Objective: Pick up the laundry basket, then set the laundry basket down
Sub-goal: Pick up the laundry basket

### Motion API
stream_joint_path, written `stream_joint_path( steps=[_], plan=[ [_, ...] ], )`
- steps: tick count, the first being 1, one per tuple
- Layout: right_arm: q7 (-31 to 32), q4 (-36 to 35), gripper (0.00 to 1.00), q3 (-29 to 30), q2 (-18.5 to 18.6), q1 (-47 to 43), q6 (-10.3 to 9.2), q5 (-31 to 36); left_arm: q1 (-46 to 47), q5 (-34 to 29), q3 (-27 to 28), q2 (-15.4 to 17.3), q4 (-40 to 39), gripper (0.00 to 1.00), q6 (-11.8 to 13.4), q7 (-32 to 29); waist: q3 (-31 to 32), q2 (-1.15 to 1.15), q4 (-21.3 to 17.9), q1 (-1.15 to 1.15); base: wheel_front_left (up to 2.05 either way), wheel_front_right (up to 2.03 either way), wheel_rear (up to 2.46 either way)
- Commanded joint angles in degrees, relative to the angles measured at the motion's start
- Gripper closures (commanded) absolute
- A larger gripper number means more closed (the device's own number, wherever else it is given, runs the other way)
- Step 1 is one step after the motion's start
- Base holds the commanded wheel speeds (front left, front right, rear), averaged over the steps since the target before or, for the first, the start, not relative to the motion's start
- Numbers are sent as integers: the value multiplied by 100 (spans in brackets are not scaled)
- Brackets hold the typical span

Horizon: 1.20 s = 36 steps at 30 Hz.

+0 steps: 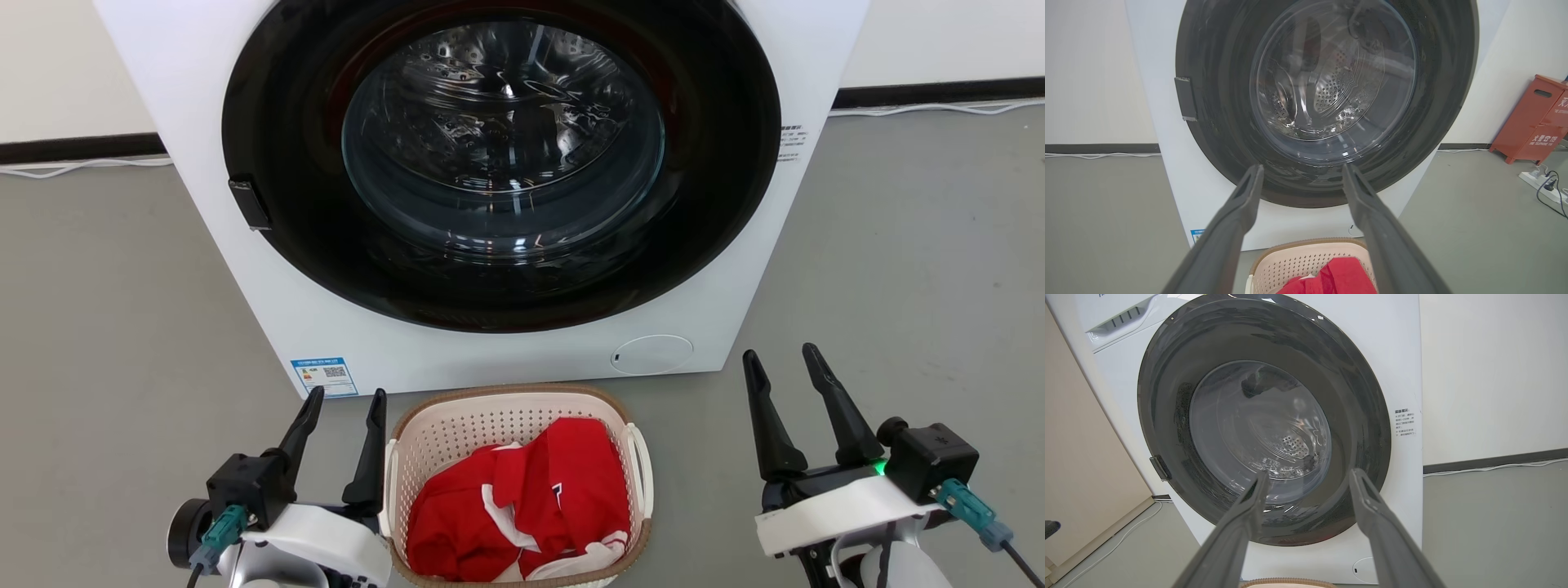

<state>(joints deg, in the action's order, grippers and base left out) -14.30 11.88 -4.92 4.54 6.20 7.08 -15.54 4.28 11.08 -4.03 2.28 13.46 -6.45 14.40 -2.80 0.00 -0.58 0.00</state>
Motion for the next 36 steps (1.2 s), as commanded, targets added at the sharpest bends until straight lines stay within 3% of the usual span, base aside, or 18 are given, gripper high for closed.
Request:
stream_joint_path(
  steps=[1, 21, 27, 30, 36],
  plan=[
    [-70, -124, 0, -87, -9, 211, 41, 45, 312, 22, 175, 60, -169, 0, 75, 60, -17, 0, 2, 0, 0, 0, 0],
    [-70, -102, 0, 44, -4, 343, 41, 75, 473, 144, 181, 60, -145, 0, 50, 60, -563, 0, 28, 0, 0, 0, 0],
    [-70, -25, 0, 64, 2, 543, 41, 74, 665, 185, 184, 60, -85, 0, 12, 60, -1090, 0, 21, 0, 0, 0, 0],
    [-70, 242, 0, -4, 61, 974, 41, -7, 1087, 250, 255, 60, 136, 0, -25, 60, -1834, 0, -19, 0, 0, 0, 0],
    [-70, 550, 0, -98, 144, 1347, 41, -90, 1503, 348, 364, 60, 400, 0, -55, 60, -2338, 0, -11, 0, 0, 0, 0]
  ],
)
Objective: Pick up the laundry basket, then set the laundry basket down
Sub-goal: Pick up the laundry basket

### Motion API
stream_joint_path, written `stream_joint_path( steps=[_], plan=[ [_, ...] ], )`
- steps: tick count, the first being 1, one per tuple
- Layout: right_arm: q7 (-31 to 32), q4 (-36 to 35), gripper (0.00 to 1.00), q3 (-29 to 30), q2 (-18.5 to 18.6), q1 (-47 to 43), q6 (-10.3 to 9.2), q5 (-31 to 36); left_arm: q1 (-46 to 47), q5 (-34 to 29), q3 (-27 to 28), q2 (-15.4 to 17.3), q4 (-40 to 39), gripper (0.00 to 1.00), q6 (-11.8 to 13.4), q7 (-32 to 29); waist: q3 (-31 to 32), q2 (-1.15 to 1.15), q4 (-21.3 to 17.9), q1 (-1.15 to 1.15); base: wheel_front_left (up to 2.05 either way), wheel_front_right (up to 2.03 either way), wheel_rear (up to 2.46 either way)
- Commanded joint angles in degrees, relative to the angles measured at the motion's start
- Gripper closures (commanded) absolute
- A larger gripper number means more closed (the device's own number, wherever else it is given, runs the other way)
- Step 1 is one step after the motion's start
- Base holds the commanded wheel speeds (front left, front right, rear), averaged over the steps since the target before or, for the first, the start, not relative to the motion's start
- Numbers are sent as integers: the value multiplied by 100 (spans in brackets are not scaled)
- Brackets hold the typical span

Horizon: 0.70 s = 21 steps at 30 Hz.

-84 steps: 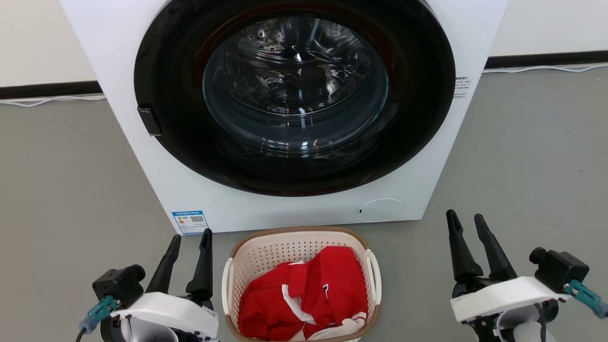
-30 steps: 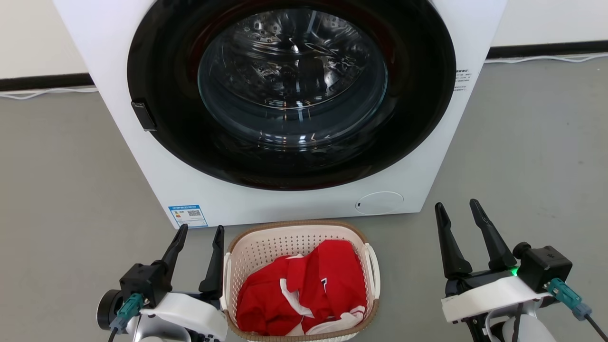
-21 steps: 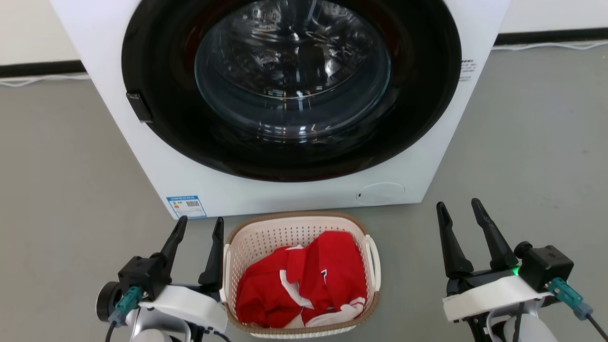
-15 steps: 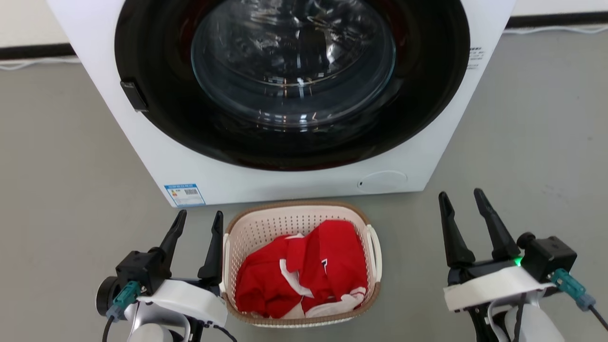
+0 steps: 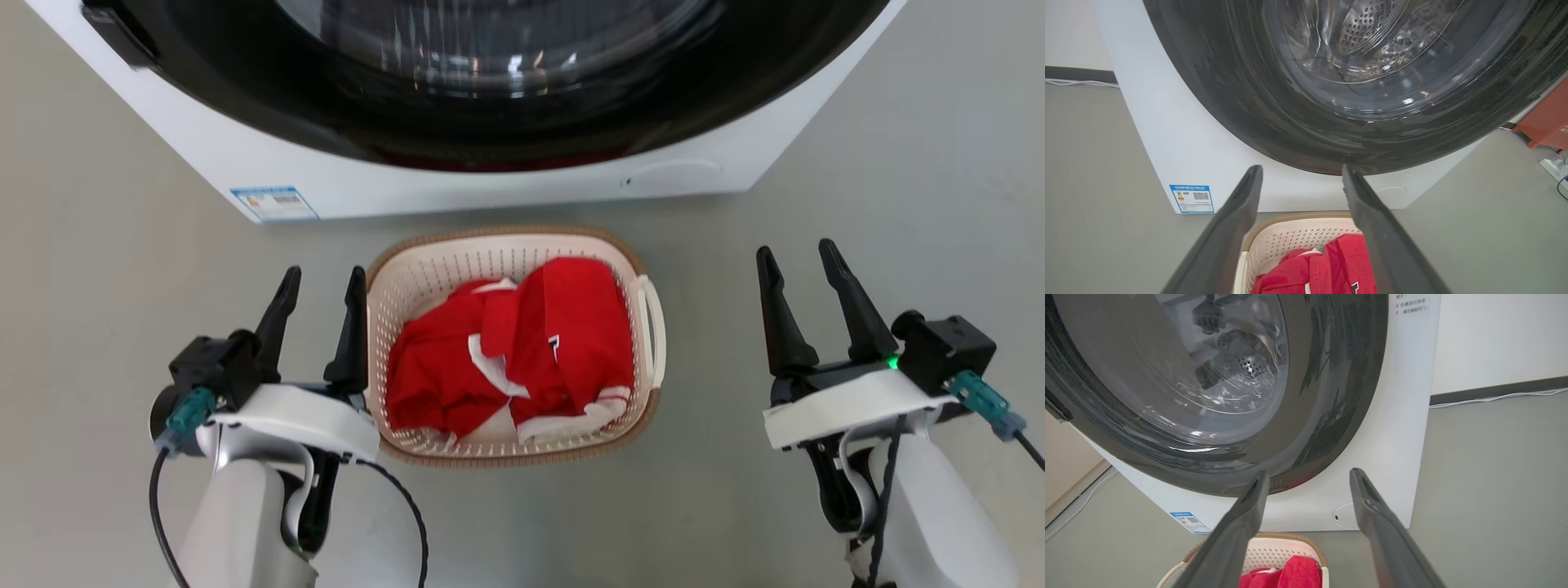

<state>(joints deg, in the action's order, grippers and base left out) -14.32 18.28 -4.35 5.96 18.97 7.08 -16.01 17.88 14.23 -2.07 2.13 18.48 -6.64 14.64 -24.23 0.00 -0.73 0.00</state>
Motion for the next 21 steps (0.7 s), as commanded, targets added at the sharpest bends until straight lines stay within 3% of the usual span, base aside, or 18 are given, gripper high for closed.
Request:
stream_joint_path(
  steps=[1, 21],
  plan=[
    [-68, -36, 0, -185, 17, 130, 41, -52, 210, 27, 172, 75, -39, 0, -42, 36, -272, 0, 11, 0, 0, 0, 0],
    [-68, 1423, 0, -667, 111, 1404, 41, -176, 1718, -103, 383, 75, 1882, 0, -81, 36, -1702, 0, 196, 0, 0, 0, 0]
  ],
)
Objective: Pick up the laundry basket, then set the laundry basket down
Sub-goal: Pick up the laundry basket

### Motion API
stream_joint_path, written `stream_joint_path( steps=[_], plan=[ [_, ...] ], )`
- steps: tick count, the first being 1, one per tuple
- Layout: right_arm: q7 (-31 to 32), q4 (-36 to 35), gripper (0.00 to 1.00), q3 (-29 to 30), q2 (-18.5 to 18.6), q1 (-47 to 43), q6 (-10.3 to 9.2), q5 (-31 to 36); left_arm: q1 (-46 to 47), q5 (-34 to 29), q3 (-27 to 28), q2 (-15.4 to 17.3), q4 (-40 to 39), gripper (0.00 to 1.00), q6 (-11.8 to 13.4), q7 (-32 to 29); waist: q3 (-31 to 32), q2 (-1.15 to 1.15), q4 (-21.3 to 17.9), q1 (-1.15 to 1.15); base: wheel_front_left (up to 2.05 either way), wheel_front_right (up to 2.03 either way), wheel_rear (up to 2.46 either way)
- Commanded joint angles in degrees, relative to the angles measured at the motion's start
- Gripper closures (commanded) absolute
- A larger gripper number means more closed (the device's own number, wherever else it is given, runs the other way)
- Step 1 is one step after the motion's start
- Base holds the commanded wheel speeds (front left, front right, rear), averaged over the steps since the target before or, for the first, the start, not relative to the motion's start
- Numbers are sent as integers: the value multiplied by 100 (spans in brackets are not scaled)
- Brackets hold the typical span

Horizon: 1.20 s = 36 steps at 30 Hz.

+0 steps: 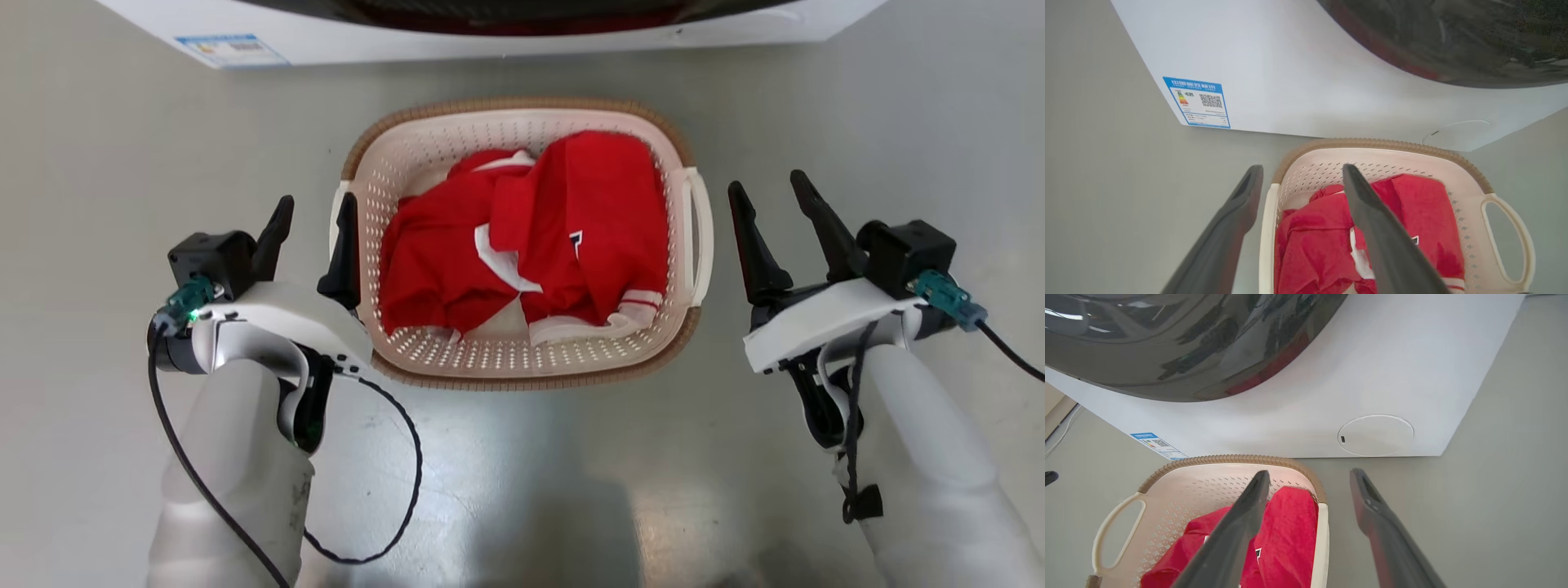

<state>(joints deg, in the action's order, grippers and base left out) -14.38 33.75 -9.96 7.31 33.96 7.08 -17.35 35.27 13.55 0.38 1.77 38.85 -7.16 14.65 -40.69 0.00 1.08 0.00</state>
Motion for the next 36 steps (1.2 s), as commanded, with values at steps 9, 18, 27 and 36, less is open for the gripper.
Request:
stream_joint_path(
  steps=[9, 18, 27, 36],
  plan=[
    [-62, 619, 0, -412, 35, 358, 41, -196, 680, 50, 178, 143, 1034, 0, -32, 35, -533, 0, 53, 0, 0, 0, 0],
    [-62, 1360, 0, -931, 71, 913, 41, -382, 1354, 177, -26, 255, 1949, 0, -32, 35, -1099, 0, 87, 0, 0, 0, 0],
    [-62, 1851, 0, -1222, 30, 1337, 41, -578, 1736, 266, -268, 290, 2397, 0, -33, 35, -1422, 0, 97, 0, 0, 0, 0],
    [-62, 2084, 52, -1392, 8, 1524, 41, -716, 1810, 494, -565, 263, 2523, 11, -33, 35, -1466, 0, 145, 0, 0, 0, 0]
  ],
)
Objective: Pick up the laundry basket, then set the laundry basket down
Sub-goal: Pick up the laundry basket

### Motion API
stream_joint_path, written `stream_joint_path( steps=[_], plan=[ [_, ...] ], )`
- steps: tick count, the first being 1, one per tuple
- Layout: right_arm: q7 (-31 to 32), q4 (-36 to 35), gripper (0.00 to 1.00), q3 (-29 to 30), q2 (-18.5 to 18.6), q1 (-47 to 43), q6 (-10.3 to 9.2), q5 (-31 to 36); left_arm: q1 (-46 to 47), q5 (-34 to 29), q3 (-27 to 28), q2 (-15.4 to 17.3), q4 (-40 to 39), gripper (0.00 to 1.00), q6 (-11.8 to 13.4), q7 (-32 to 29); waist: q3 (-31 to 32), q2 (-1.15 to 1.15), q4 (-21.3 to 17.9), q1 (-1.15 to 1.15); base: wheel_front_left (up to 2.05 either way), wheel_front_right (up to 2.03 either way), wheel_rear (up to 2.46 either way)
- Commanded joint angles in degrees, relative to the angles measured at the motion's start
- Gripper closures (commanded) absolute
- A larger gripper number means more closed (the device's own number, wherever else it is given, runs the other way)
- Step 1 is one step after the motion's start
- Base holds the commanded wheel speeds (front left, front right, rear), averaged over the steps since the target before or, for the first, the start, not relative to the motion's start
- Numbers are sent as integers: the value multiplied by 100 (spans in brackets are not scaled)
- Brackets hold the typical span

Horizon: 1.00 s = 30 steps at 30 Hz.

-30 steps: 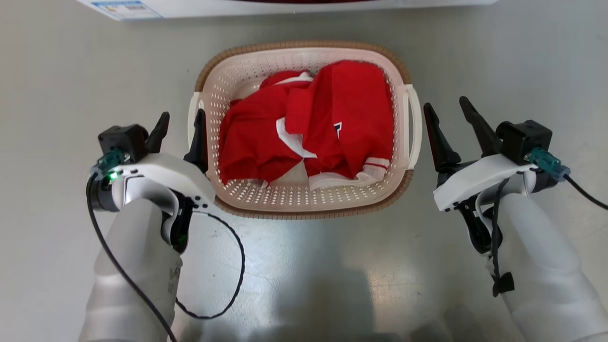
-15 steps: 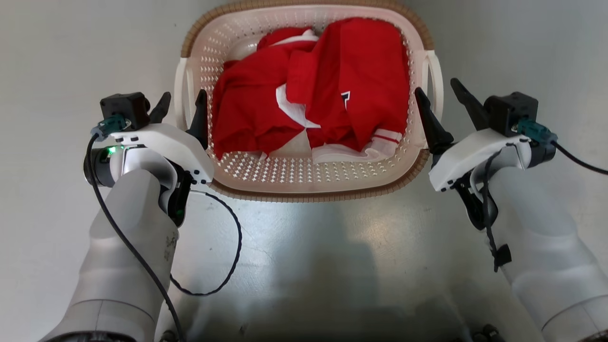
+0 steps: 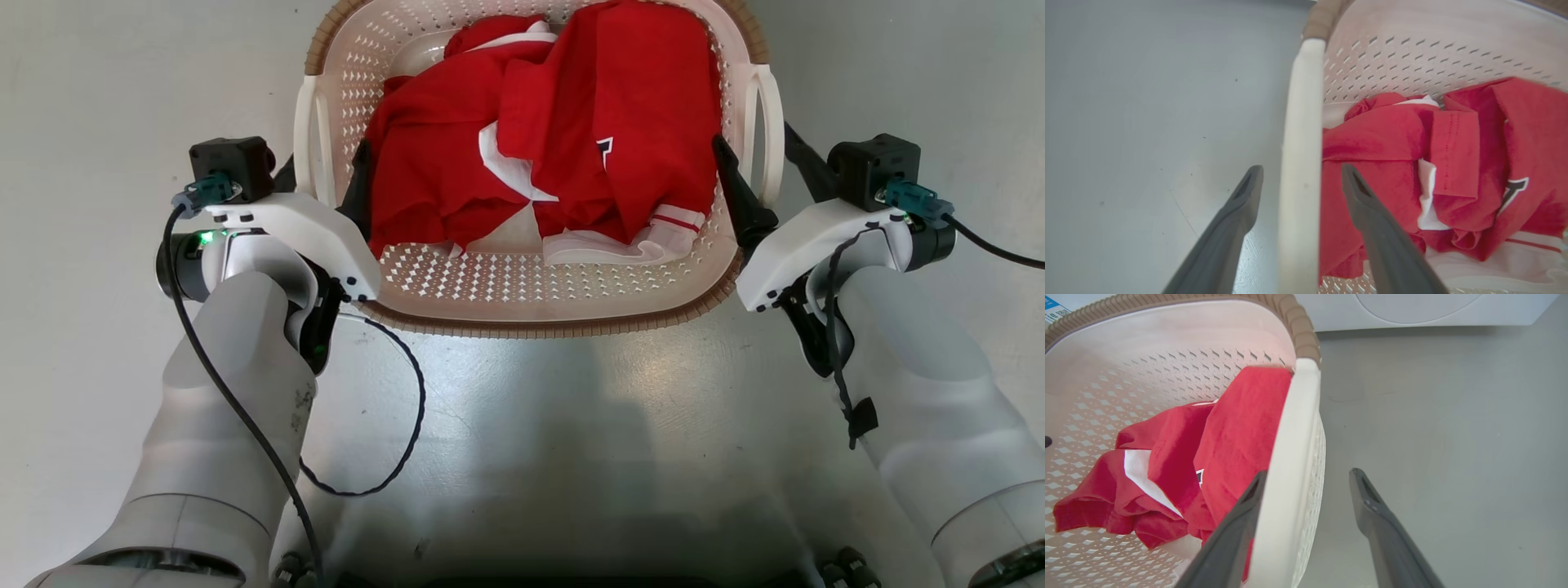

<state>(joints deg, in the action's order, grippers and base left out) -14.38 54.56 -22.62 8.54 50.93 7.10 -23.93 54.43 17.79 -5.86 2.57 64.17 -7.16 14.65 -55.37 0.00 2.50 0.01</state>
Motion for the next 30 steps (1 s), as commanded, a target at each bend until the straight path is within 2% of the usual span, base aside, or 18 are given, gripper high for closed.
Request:
stream_joint_path(
  steps=[1, 2, 3, 4, 6, 12, 19, 30],
  plan=[
    [-62, 21, 64, -155, -116, -162, 39, -80, -102, 97, 34, 183, 8, 18, -33, 35, 5, 0, 4, 0, 0, 0, 0],
    [-62, 43, 77, -186, -116, -148, 39, -101, -97, 121, 9, 185, 24, 51, -33, 35, 6, 0, 4, 0, 0, 0, 0],
    [-62, 67, 100, -214, -118, -131, 39, -124, -91, 144, -16, 189, 38, 56, -33, 35, 7, 0, 4, 0, 0, 0, 0],
    [-62, 67, 100, -214, -118, -131, 39, -124, -91, 144, -16, 189, 38, 56, -33, 35, 7, 0, 4, 0, 0, 0, 0],
    [-62, 114, 100, -267, -118, -92, 39, -168, -81, 189, -62, 200, 57, 100, -33, 35, 14, 0, -1, 0, 0, 0, 0],
    [-62, 201, 100, -324, -101, -12, 39, -230, -89, 330, -217, 237, 98, 100, -33, 35, 111, 0, -32, 0, 0, 0, 0],
    [-62, 396, 100, -492, -174, -139, 39, -426, -194, 468, -453, 250, 307, 100, -33, 35, 522, 0, -103, 0, 0, 0, 0],
    [115, 1048, 100, -1310, -347, -337, 39, -1310, -439, 879, -1022, 240, 748, 100, -33, -169, 1486, 0, -247, 0, 0, 0, 0]
  ],
)
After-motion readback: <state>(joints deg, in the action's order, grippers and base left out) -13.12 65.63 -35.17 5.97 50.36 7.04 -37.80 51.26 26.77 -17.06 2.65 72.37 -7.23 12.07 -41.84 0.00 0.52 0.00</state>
